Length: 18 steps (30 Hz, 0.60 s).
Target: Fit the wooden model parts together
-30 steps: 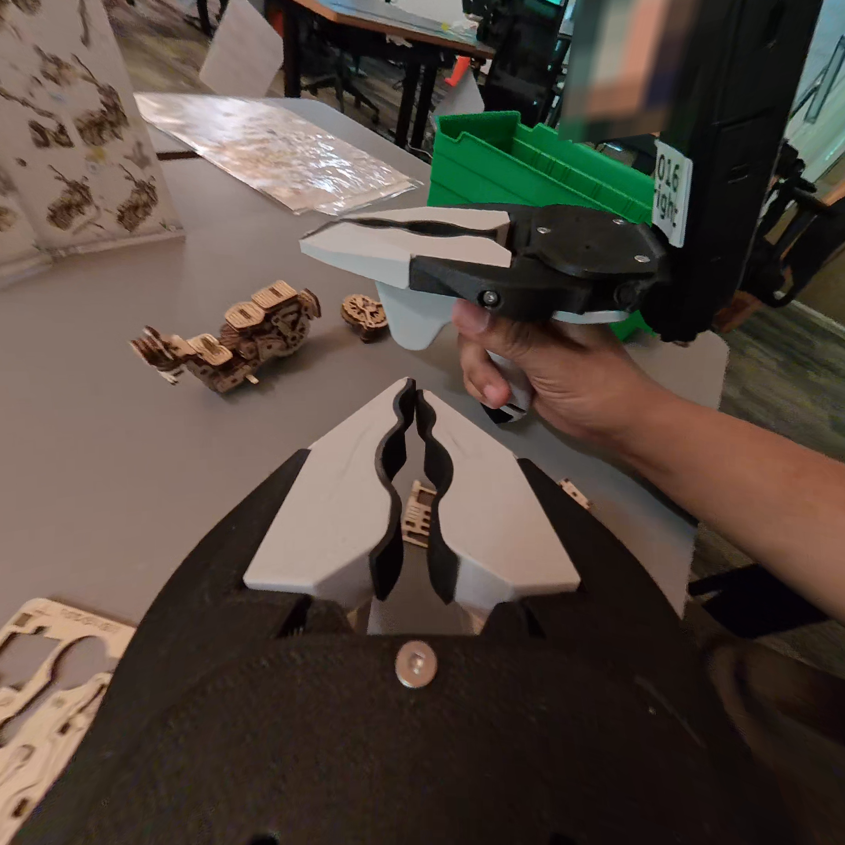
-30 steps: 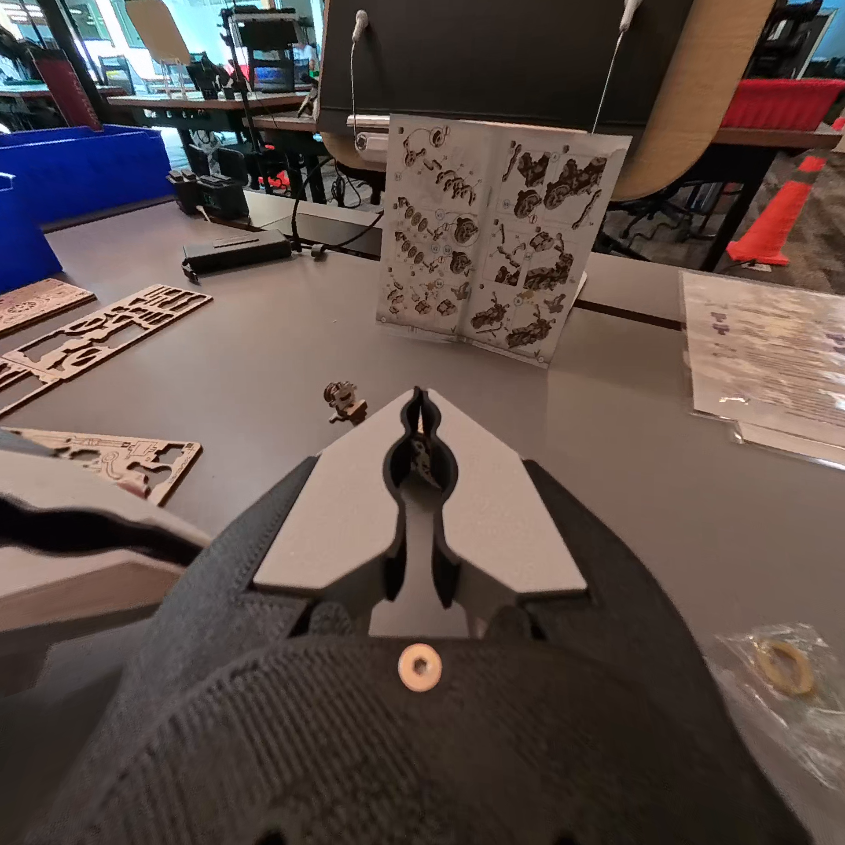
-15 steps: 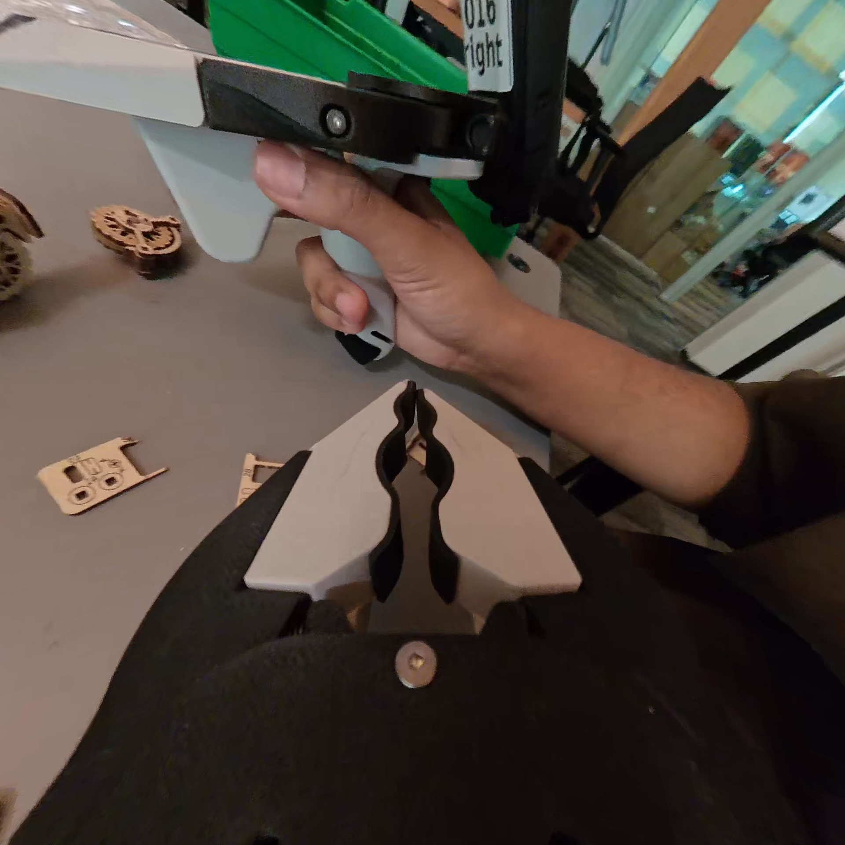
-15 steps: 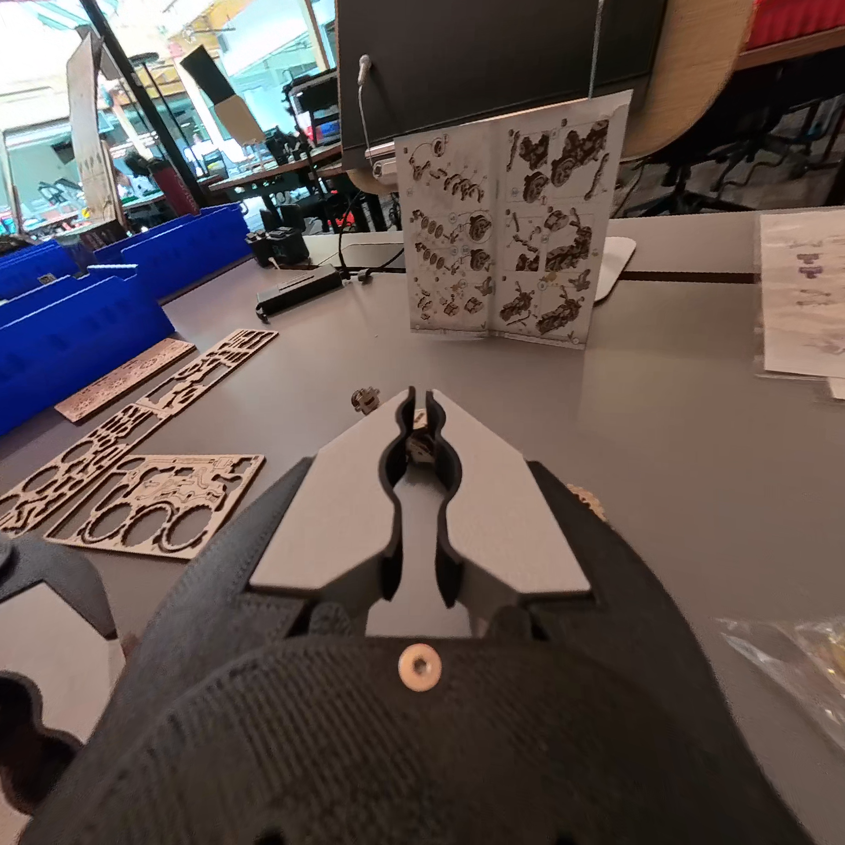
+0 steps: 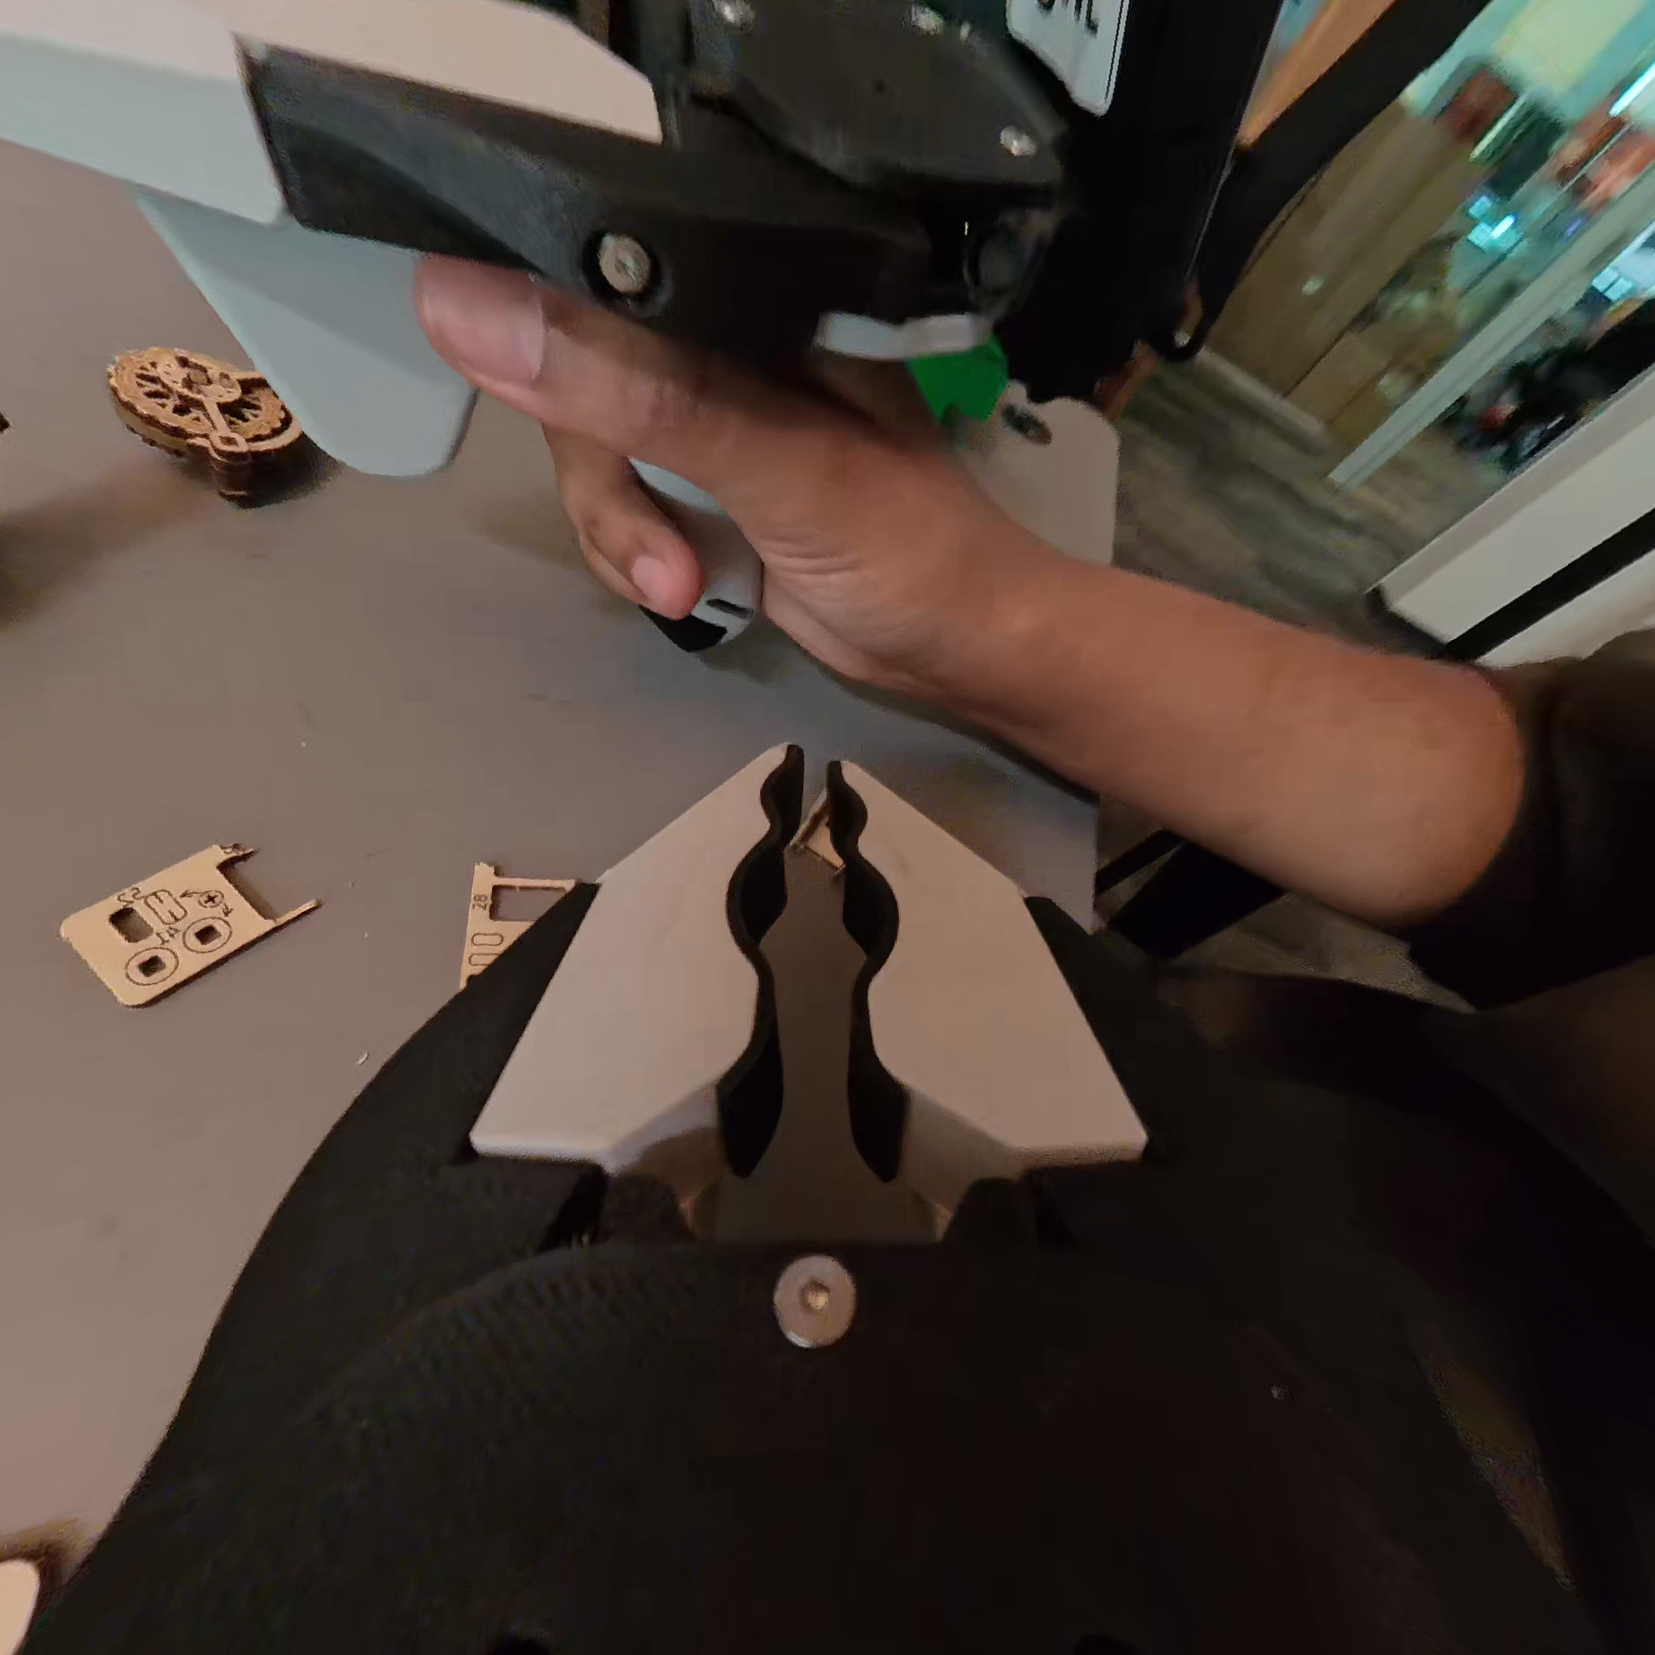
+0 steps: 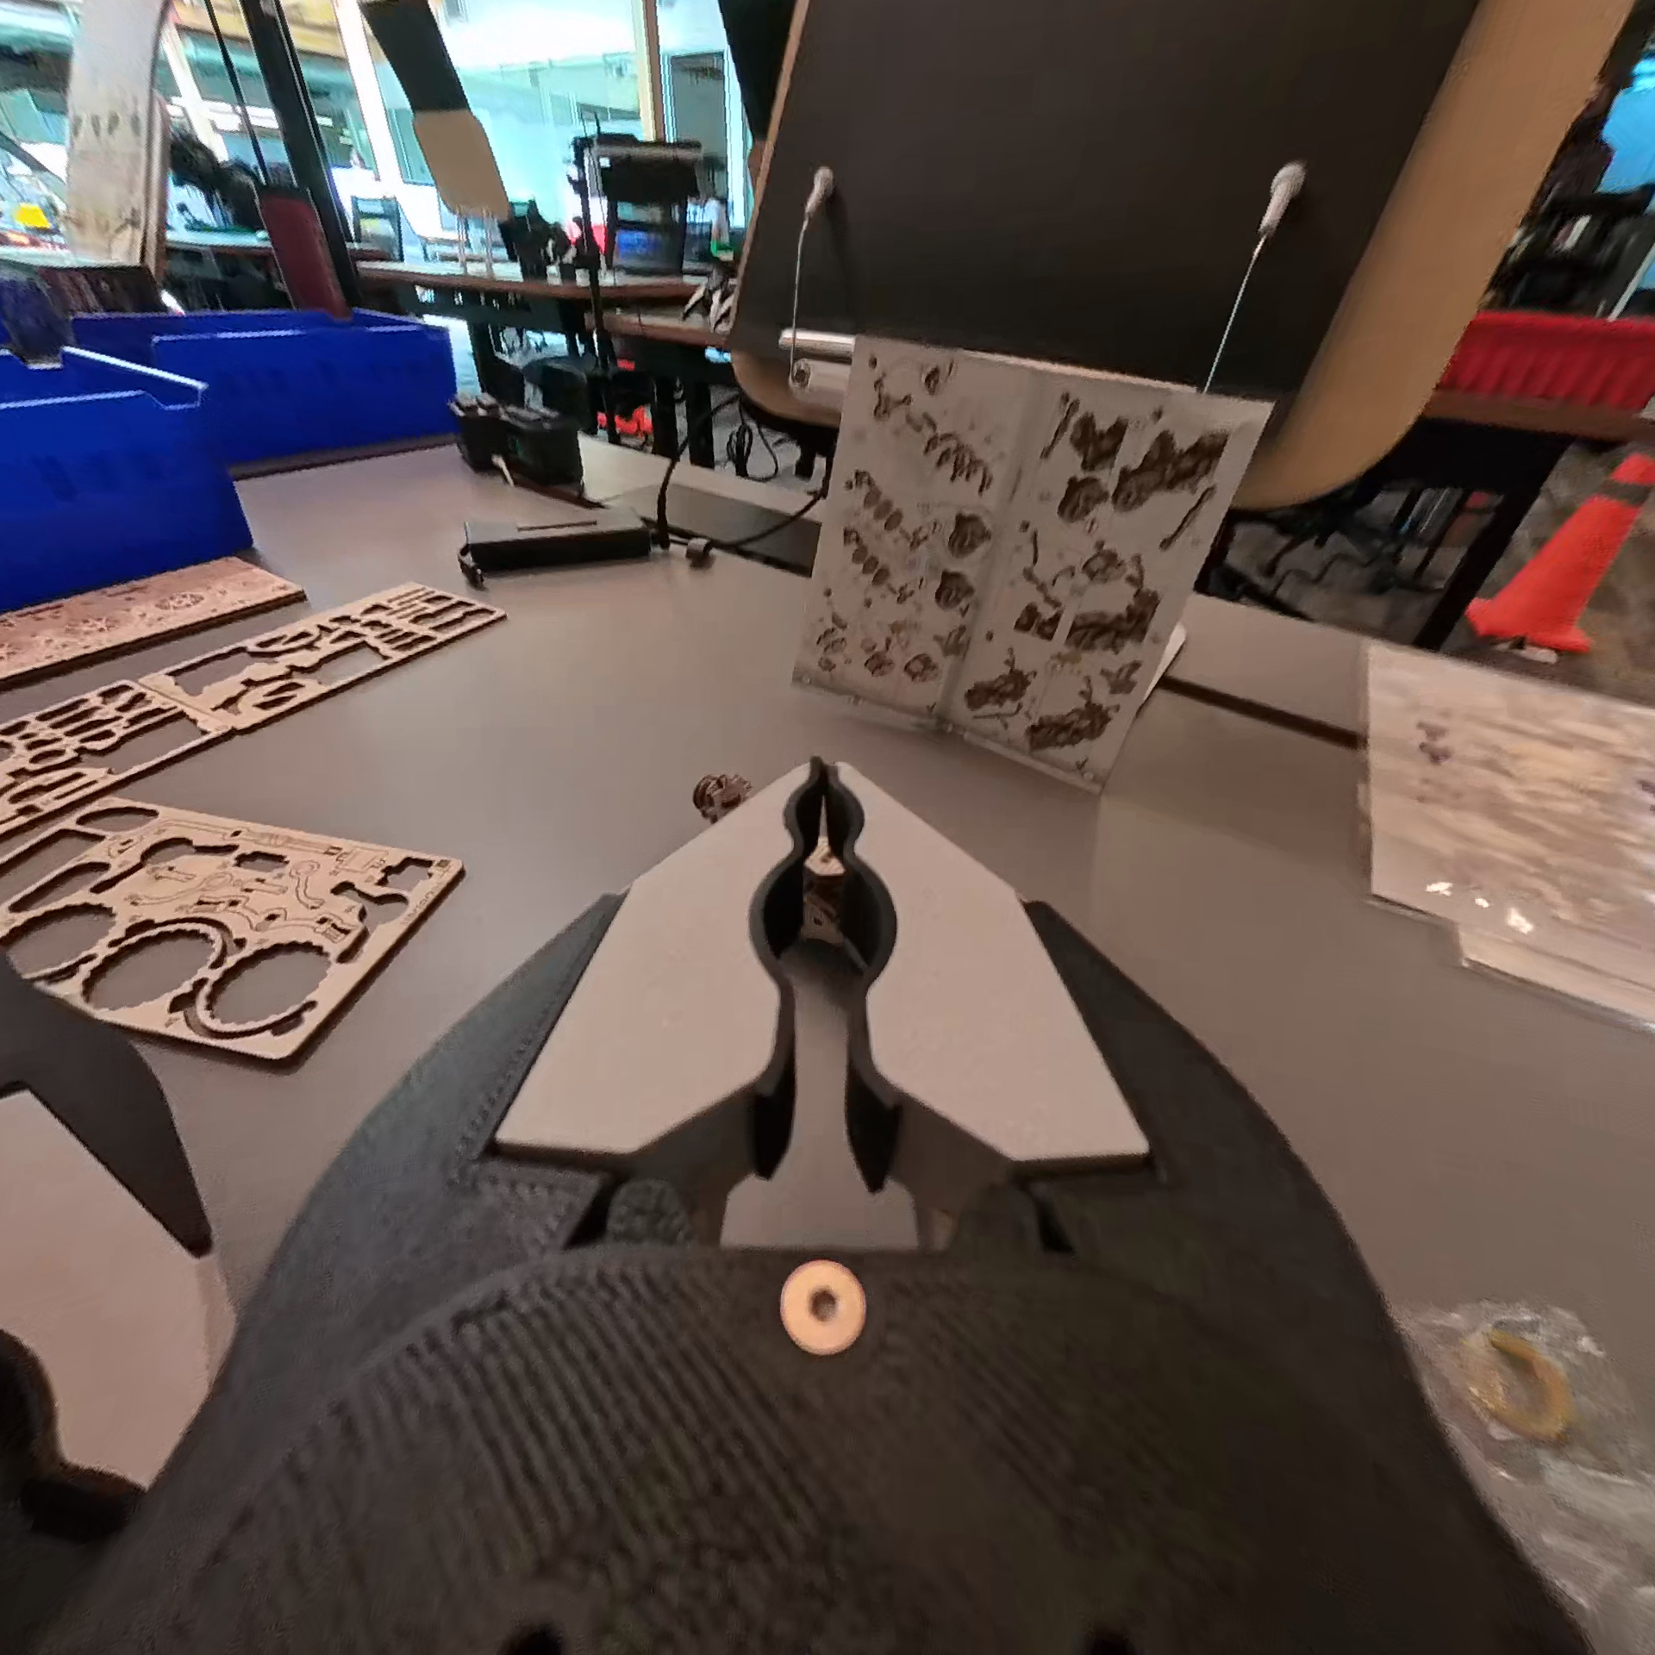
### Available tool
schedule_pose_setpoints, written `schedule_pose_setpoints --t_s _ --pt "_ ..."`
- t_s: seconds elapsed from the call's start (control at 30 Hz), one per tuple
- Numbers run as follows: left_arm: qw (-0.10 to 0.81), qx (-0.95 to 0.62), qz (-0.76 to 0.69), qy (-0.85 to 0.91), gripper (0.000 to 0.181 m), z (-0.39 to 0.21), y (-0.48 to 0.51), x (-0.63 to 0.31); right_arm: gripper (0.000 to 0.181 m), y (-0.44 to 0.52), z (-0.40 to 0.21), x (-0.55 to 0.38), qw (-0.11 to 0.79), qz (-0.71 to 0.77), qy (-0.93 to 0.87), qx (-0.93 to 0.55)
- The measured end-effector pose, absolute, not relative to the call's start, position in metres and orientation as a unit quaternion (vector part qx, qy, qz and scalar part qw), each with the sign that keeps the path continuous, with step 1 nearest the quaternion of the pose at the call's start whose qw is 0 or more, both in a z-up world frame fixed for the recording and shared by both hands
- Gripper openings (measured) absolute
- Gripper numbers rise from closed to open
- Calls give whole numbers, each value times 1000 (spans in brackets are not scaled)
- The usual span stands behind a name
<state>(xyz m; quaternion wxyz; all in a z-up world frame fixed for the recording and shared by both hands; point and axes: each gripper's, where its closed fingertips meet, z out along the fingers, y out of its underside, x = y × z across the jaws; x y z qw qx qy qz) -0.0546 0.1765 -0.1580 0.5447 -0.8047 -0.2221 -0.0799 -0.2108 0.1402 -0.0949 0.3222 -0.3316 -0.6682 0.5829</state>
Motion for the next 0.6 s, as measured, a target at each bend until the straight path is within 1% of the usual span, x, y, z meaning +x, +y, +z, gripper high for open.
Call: schedule_pose_setpoints --t_s 0.03,0.23,0.47,0.6 --pt "537 -812 -72 -217 3 -161 177 -53 0 141 -94 -211 324 585 -666 -331" --pt "528 -820 -77 -207 4 -163 181 -45 0 138 -98 -211 314 580 -673 -336" --pt "530 -813 -92 -224 7 -163 179 -49 0 137 -95 -208 326 579 -672 -327" --pt "526 -814 -90 -230 12 -165 179 -50 0 136 -98 -209 323 576 -676 -327"
